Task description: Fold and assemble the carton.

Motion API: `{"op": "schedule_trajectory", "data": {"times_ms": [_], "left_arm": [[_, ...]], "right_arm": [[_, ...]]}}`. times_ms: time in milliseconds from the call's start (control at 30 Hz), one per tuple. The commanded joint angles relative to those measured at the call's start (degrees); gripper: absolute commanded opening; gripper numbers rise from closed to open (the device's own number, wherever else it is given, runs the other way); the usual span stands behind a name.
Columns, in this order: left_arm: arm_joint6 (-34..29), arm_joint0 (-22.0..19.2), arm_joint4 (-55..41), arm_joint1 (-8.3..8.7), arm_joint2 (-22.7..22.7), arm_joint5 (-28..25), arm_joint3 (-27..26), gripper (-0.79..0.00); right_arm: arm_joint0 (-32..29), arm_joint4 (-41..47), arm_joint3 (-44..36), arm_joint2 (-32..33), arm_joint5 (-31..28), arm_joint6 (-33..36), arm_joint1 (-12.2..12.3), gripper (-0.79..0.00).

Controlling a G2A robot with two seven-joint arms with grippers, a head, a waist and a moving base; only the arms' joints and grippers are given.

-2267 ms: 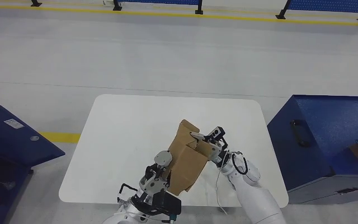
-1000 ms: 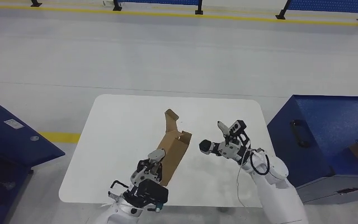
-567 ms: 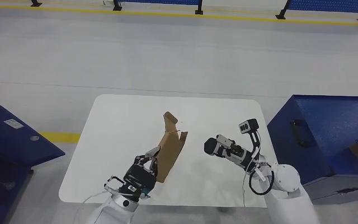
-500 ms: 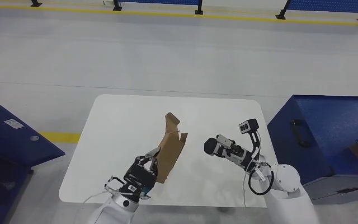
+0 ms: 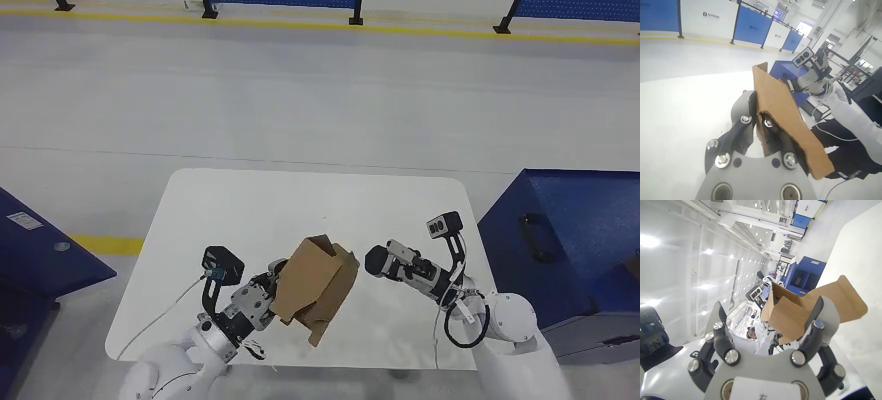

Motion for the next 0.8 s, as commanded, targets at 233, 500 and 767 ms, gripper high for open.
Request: {"op": "schedule_trajectory", "data": {"times_ms": [233, 500, 767], "left_arm": [[0.0, -3.5, -4.3, -0.41, 1.8, 2.3, 1.7, -0.785], [0.0, -3.5, -4.3, -0.41, 1.8, 2.3, 1.7, -0.785], [-9.1, -6.3, -24.4, -1.08, 2.1, 15.1, 2.1, -0.785]], "right_arm": [[0.0, 0.0, 0.0, 0.0, 0.0, 0.0, 0.0, 0.0], [0.0, 0.0, 0.0, 0.0, 0.0, 0.0, 0.0, 0.0], [4.1, 10.2, 6.1, 3.0, 1.4, 6.8, 0.5, 0.0]]}}
